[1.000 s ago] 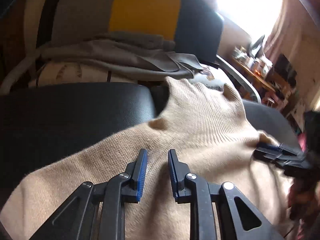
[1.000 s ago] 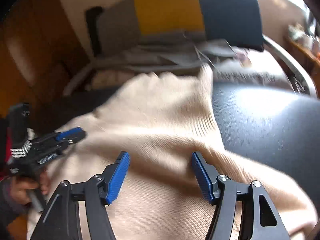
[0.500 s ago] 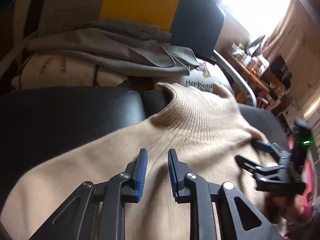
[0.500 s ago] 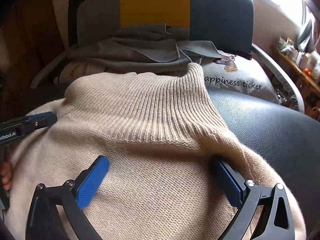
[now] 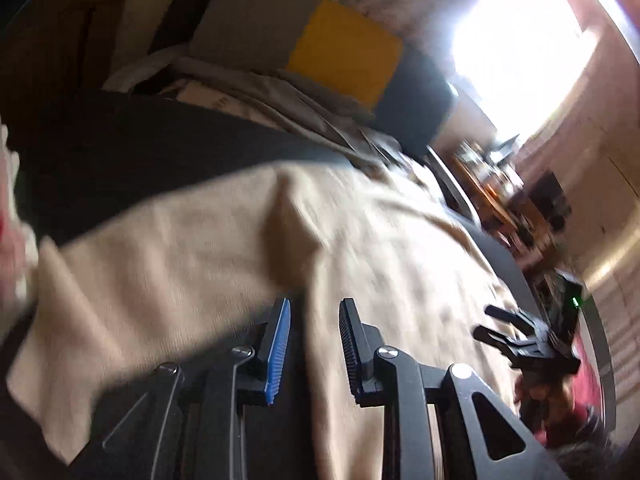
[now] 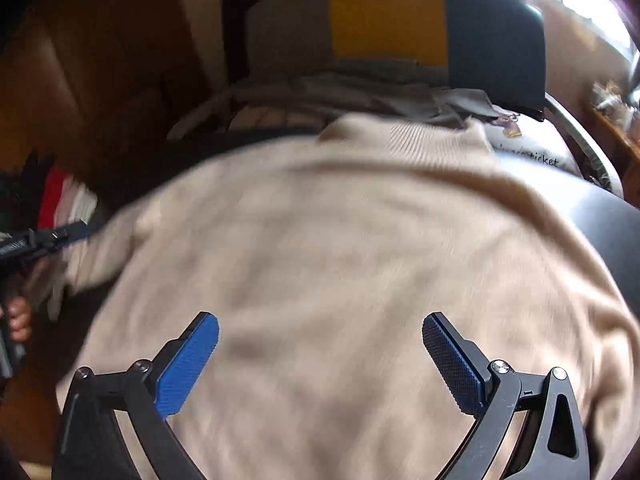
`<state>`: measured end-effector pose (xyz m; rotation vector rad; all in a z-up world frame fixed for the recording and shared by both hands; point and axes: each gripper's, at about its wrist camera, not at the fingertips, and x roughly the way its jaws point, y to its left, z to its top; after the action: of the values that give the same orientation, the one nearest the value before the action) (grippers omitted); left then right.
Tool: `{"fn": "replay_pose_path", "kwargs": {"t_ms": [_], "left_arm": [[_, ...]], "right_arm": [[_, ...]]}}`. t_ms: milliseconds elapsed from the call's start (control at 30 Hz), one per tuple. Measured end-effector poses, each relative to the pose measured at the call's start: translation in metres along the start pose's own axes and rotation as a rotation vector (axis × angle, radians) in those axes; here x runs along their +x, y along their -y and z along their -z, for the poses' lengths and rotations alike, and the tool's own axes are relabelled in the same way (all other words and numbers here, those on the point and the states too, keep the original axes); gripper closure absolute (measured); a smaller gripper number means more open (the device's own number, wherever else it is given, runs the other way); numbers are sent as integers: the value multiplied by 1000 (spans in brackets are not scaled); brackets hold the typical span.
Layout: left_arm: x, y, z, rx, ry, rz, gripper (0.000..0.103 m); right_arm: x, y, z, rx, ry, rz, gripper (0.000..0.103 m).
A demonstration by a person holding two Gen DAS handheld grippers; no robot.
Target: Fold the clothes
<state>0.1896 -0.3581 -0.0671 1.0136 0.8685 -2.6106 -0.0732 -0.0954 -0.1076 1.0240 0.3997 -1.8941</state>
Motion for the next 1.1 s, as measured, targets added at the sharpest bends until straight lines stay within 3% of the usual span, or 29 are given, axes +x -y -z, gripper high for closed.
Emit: {"fn": "replay_pose_path", "kwargs": {"t_ms": [133, 200, 333, 433, 633, 800, 900, 967, 1100], "left_arm": [[4, 36, 35, 114, -59, 83, 78], [14, 52, 46, 167, -95, 85, 77], [35, 63, 72, 222, -214, 16, 77], [27, 62, 93, 274, -200, -40, 78], [5, 58, 112, 328, -165, -165, 76], [-25, 39, 118, 195, -157, -169, 76], [-55, 6, 122, 79, -115, -225, 76], [-76, -24, 122, -30, -64, -274, 76], [-114, -93, 113, -282, 35, -297, 67]], "right_arm": [[-17, -15, 51, 23, -53, 30, 0], [-28, -14, 74, 47, -74, 54, 0], [-47, -1, 111, 49, -98, 137, 0], [-63, 12, 137, 36, -89, 177, 0], [-86, 32, 165, 12, -14, 168, 0], [-89, 32, 170, 2, 9, 163, 0], [-88, 31, 164, 22, -16, 175, 0], [-87, 30, 155, 46, -30, 189, 0], [-88, 12, 128, 32, 41, 152, 0]]}}
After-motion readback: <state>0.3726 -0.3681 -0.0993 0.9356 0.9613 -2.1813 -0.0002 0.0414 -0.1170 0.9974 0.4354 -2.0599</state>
